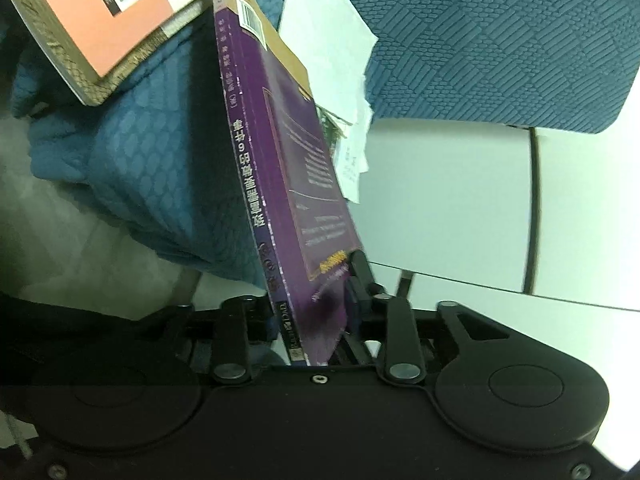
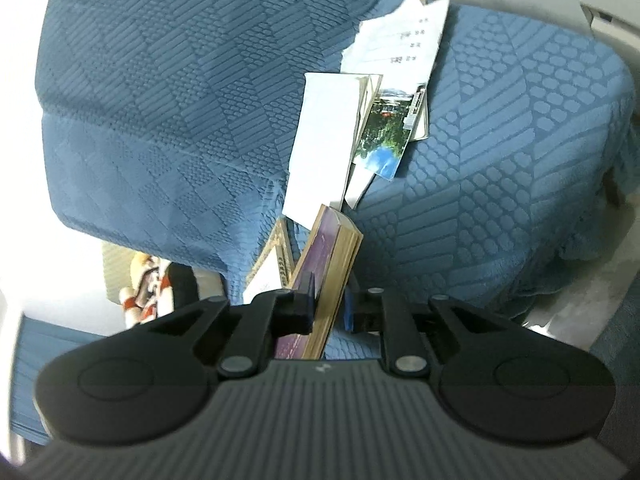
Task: Organize objects
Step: 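Carry the upright purple book toward the stacked books with both grippers, then lower the purple book onto the stacked books with both grippers, then open both grippers and pull back from the book stack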
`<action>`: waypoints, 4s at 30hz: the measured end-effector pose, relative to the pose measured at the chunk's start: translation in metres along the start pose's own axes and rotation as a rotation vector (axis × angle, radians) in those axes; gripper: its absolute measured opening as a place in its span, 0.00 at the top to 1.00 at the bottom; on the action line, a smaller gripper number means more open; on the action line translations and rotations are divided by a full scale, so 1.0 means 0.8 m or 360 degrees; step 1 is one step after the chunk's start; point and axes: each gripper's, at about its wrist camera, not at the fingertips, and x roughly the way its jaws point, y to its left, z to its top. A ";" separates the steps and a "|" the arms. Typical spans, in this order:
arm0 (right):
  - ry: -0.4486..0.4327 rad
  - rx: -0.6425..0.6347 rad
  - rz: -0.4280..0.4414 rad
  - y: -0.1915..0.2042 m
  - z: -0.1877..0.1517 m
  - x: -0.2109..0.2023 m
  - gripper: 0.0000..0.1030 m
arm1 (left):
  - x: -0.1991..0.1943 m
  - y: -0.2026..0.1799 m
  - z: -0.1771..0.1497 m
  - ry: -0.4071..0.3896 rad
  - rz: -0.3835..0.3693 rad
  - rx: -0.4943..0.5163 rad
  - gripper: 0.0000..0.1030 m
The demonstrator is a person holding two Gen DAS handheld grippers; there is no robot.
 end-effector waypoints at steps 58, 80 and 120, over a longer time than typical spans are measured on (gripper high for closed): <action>-0.0183 -0.0274 0.0052 0.252 -0.093 0.083 0.77 | -0.215 -0.120 0.192 -0.0088 -0.0036 0.0548 0.77; -0.0015 -0.0165 -0.0225 0.170 -0.158 0.168 0.77 | -0.183 0.003 0.238 0.0068 0.0282 0.0575 0.75; -0.0173 -0.0843 -0.0391 0.231 -0.144 0.042 0.73 | -0.247 -0.126 0.101 -0.0355 0.0555 0.1187 0.54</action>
